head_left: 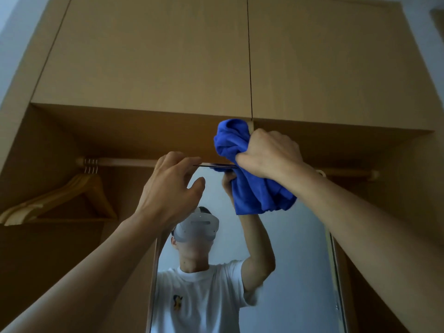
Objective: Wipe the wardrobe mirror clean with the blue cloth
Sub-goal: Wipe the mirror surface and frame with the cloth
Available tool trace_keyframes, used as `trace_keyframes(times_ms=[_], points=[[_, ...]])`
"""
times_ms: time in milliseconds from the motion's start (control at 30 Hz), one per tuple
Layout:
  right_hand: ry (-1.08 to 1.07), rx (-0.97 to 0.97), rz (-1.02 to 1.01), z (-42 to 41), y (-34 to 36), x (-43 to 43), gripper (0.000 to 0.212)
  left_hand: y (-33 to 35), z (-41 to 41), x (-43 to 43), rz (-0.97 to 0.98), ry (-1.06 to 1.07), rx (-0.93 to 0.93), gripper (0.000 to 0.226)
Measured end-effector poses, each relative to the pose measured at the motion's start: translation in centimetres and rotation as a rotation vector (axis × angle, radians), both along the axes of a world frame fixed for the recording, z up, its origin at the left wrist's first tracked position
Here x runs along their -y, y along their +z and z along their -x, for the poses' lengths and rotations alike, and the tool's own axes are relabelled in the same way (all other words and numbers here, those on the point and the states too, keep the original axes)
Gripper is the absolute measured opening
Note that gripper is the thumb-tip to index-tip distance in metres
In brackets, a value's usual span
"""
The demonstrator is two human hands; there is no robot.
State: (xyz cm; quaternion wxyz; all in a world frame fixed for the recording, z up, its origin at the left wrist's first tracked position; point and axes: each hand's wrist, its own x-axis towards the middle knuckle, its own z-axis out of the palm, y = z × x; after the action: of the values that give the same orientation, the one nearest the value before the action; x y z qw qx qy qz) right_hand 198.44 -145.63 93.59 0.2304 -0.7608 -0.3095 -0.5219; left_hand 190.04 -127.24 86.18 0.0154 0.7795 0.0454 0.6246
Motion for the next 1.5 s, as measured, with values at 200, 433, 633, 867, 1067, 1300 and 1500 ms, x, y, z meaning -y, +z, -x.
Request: trace_keyframes(times_ms=[200,433,633,867,1067,1300,1500], points=[[0.083,0.057,0.068,2.0,-0.2,-3.0,0.023,-0.8,0.8,-0.6,0.099,-0.101,0.057,0.051],[0.129,0.005,0.032,-0.2,-0.9,-0.1,0.019,-1.7,1.2,-0.7,0.095,-0.072,0.064,0.065],[0.065,-0.049,-0.069,-3.8,-1.4,3.9,0.021,-2.4,1.0,-0.9,0.095,-0.065,0.066,0.072],[-0.053,-0.099,-0.161,-6.5,-1.7,7.5,0.022,-2.9,0.8,-0.9,0.086,-0.070,0.079,0.077],[-0.030,-0.055,-0.151,-4.6,-1.8,4.6,0.023,-2.9,1.2,-0.9,0.103,-0.064,0.065,0.081],[0.097,0.066,-0.062,0.6,-1.5,-2.3,0.024,-4.3,1.3,-0.7,0.223,-0.213,0.043,0.064],[0.165,0.179,-0.014,3.8,-1.8,-7.2,0.026,-6.4,1.8,-0.6,0.298,-0.183,-0.038,0.067]])
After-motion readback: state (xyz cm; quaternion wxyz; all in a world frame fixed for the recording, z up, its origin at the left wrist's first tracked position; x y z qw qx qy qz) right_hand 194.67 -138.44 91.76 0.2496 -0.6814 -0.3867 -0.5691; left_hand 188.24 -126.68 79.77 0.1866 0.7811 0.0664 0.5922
